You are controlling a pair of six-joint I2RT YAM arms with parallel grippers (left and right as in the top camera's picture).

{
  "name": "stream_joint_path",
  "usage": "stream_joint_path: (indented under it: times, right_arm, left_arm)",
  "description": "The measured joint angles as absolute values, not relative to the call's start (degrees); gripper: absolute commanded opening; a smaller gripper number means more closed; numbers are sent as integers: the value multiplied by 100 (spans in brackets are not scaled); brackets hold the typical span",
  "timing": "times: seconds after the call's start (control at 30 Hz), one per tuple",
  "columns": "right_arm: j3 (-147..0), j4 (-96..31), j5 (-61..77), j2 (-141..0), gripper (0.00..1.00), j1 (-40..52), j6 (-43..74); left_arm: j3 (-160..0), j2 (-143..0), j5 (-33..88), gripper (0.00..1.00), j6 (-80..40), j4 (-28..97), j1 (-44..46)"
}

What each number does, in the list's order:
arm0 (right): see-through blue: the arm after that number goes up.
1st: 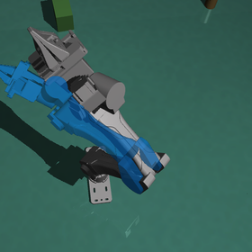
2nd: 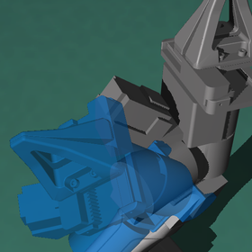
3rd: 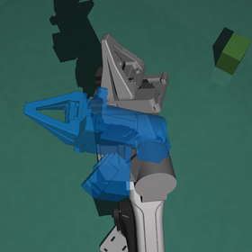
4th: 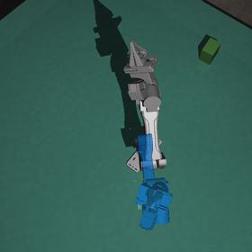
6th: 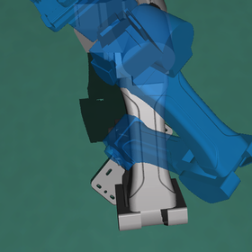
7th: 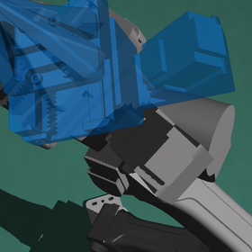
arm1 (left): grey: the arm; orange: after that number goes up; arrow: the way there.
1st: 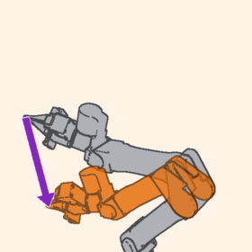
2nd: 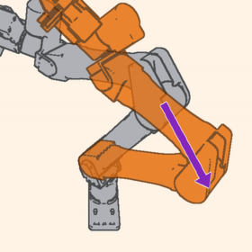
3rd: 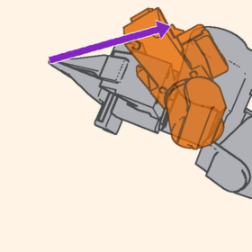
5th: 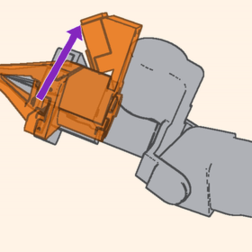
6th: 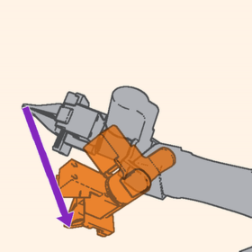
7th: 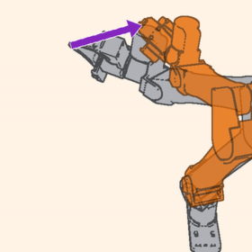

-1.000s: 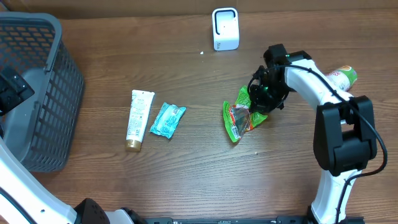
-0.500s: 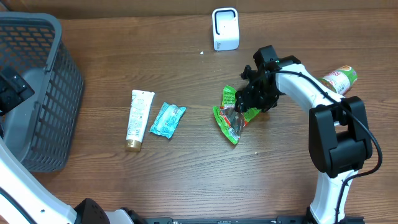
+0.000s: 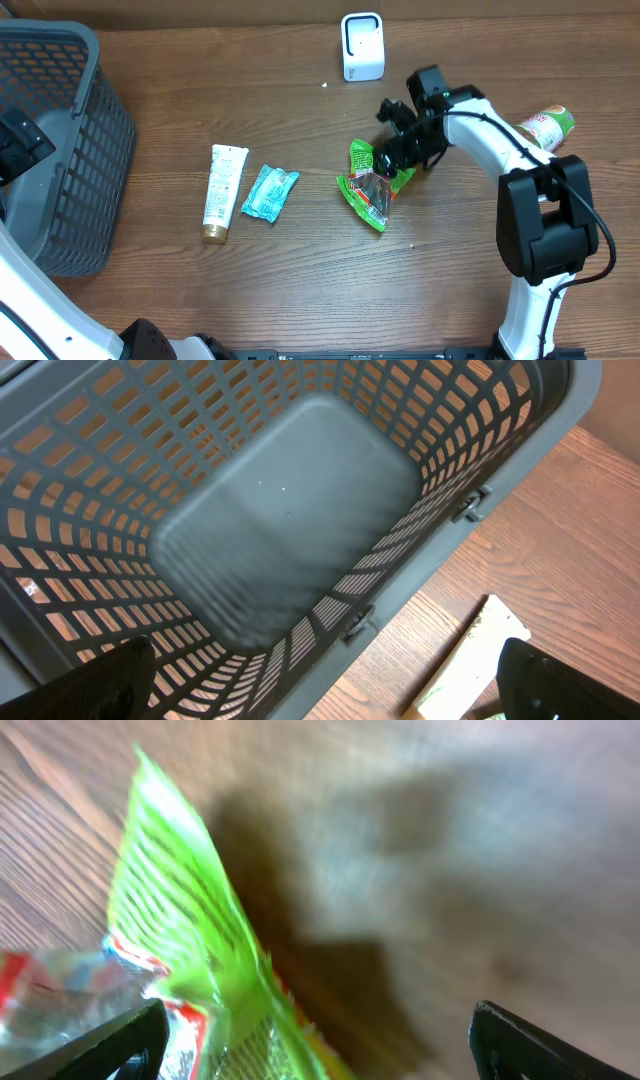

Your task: Scan the item barcode

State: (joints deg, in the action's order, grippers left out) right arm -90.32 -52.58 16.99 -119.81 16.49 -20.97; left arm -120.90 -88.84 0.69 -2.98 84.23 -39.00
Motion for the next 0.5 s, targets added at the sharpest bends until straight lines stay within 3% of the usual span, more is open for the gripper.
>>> stream_joint_path:
  times: [0.5]
  right_arm:
    - [-9671,-5743,1916,-12162,92,1734,-3065]
  left_arm:
    - [-12090,-8884,69,100,-298,8423,-3900]
